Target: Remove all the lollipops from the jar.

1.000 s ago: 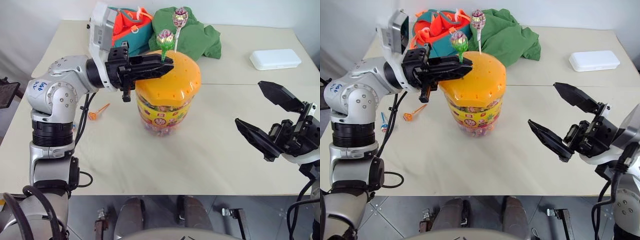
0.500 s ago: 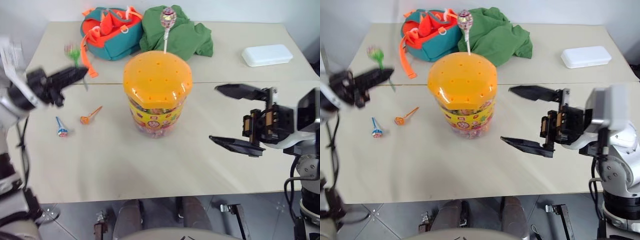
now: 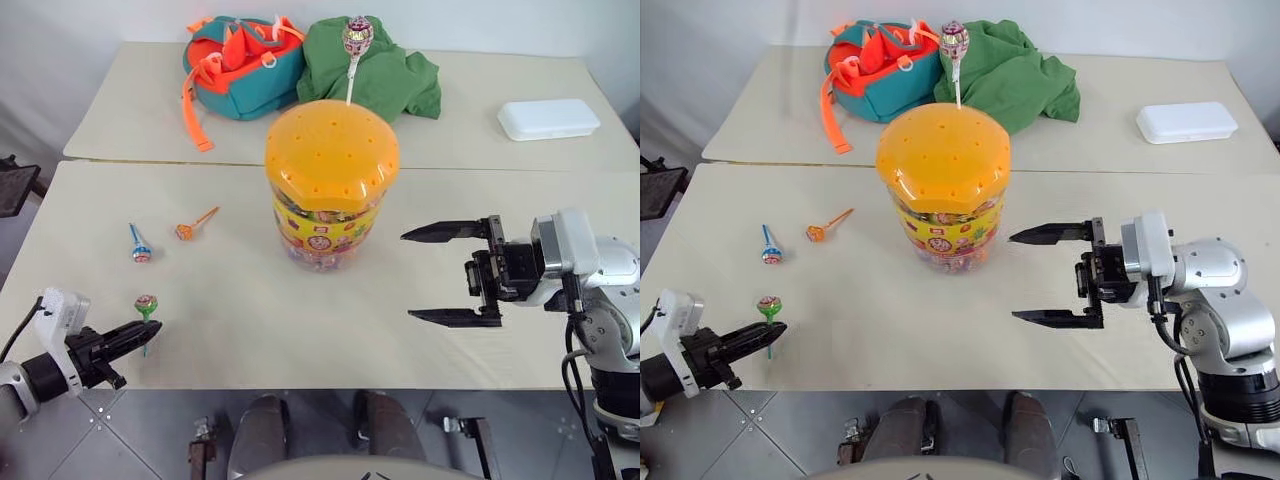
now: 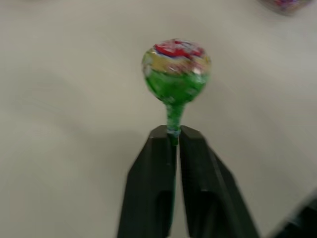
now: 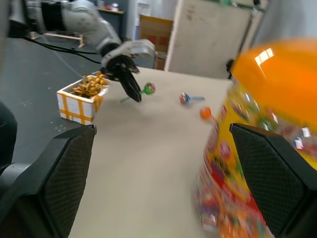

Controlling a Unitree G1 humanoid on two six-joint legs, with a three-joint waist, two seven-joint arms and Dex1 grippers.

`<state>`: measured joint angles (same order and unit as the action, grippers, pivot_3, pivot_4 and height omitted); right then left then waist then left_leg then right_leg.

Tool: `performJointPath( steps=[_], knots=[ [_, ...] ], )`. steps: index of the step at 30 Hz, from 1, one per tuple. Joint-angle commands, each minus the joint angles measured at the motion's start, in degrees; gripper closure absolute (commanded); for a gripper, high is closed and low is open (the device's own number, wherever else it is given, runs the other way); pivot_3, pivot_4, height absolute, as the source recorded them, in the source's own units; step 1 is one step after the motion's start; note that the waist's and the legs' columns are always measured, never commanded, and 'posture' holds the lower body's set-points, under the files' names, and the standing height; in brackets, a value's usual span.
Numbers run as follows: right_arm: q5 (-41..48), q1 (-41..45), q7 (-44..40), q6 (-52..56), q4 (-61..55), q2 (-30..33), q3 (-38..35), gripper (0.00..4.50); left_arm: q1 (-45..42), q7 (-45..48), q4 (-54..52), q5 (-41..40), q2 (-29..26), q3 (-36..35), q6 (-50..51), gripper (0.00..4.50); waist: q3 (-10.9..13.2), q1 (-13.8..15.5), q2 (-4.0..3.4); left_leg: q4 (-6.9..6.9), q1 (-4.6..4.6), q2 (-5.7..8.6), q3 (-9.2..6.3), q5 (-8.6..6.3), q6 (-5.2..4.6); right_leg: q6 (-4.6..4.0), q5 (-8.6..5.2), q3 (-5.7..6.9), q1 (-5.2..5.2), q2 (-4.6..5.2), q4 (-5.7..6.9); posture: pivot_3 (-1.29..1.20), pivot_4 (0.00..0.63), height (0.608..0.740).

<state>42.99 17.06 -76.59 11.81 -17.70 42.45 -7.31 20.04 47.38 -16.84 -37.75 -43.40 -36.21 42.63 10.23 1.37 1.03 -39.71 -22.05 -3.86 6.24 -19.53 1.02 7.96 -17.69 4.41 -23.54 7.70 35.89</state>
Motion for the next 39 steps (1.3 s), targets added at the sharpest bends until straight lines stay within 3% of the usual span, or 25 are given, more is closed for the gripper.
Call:
performJointPath(
  steps=[1,4,6,8,11,14,17,24,28,35,39],
  knots=[
    [4.5,1.5,6.3,3.6,-2.9,-0.7,-3.8,0.0,-3.1,3.1,0.3,0.6,0.1,-0.6,-7.8,2.95,0.0,-0.1,0.0,0.0,0.0,-0.01,0.0,-0.01,0.0,0.0,0.0,0.0,-0.01,0.0,0.03,0.0,0.15,0.74],
    [9.1,4.0,14.9,11.2,-3.8,-0.1,-5.7,0.0,-7.0,9.2,-0.4,-3.5,1.7,-3.7,-16.2,1.98,0.0,-0.1,0.0,0.0,-0.06,-0.01,0.06,-0.01,-0.01,0.01,0.01,0.0,-0.03,0.01,0.1,0.0,0.15,0.74],
    [11.2,9.1,20.0,16.0,-2.8,0.3,-5.7,0.0,-10.2,9.2,1.2,-11.4,0.4,-8.5,-11.6,1.41,0.0,-0.2,0.01,0.01,-0.05,-0.04,0.07,-0.02,-0.02,0.01,0.01,0.01,-0.03,0.01,0.1,0.0,0.15,0.74],
    [12.6,17.6,26.9,21.4,-0.2,-0.9,-4.3,0.0,-12.9,9.0,2.2,-19.7,-2.3,-12.3,-5.9,1.41,0.0,-0.8,-0.02,0.0,-0.07,-0.09,0.1,-0.03,-0.01,0.01,0.01,0.01,-0.12,-0.01,0.19,0.0,0.15,0.74],
    [11.5,25.4,33.0,26.7,3.0,-3.5,-1.4,0.0,-18.1,6.1,1.5,-24.8,-3.2,-11.9,-3.8,1.41,-0.1,-1.6,-0.15,0.05,-0.03,-0.14,0.1,-0.03,0.0,0.01,0.01,0.01,-0.16,-0.02,0.29,0.0,0.15,0.74],
    [8.1,32.0,37.4,30.2,6.4,-6.5,2.4,0.0,-25.7,1.1,0.4,-29.3,-1.8,-9.2,-3.4,0.86,-0.1,-1.6,-0.17,0.13,-0.03,-0.13,0.08,-0.04,0.0,0.03,0.02,0.03,-0.16,-0.02,0.28,0.0,0.15,0.74],
    [6.0,37.5,40.2,31.8,10.2,-10.9,4.5,0.0,-30.4,0.0,-1.2,-29.9,-0.7,-4.6,-3.7,0.02,-0.1,-1.7,-0.17,0.13,-0.09,-0.07,0.07,-0.06,-0.02,0.09,0.05,0.04,-0.18,0.0,0.29,0.0,0.15,0.74],
    [0.9,42.6,41.0,32.6,15.3,-16.4,7.0,0.0,-33.5,0.4,-1.0,-30.9,0.0,0.0,-3.3,0.02,-0.1,-2.1,-0.17,0.2,-0.11,-0.05,0.1,-0.06,-0.02,0.11,0.06,0.05,-0.24,-0.03,0.24,0.0,0.15,0.74],
    [-0.9,43.6,39.4,31.3,16.6,-18.5,6.9,0.88,-32.7,0.4,-1.8,-31.2,0.9,0.4,-4.0,0.0,-0.1,-2.8,-0.17,0.2,-0.12,-0.05,0.11,-0.05,-0.01,0.11,0.06,0.05,-0.24,-0.03,0.22,0.0,0.15,0.74],
    [-1.7,43.5,37.0,28.6,17.0,-20.6,5.3,3.22,-32.6,1.3,-2.0,-31.1,1.6,0.6,-4.7,0.0,-0.1,-3.1,-0.17,0.29,-0.11,-0.05,0.11,-0.05,0.0,0.11,0.06,0.05,-0.24,-0.04,0.19,0.0,0.15,0.74],
    [0.5,43.1,34.7,21.9,18.5,-22.5,-0.7,4.48,-33.3,4.2,-1.1,-28.9,1.5,2.1,-6.4,0.0,-0.1,-3.2,-0.17,0.3,-0.11,-0.05,0.12,-0.05,0.0,0.11,0.06,0.05,-0.24,-0.05,0.18,0.0,0.15,0.74]
  ],
)
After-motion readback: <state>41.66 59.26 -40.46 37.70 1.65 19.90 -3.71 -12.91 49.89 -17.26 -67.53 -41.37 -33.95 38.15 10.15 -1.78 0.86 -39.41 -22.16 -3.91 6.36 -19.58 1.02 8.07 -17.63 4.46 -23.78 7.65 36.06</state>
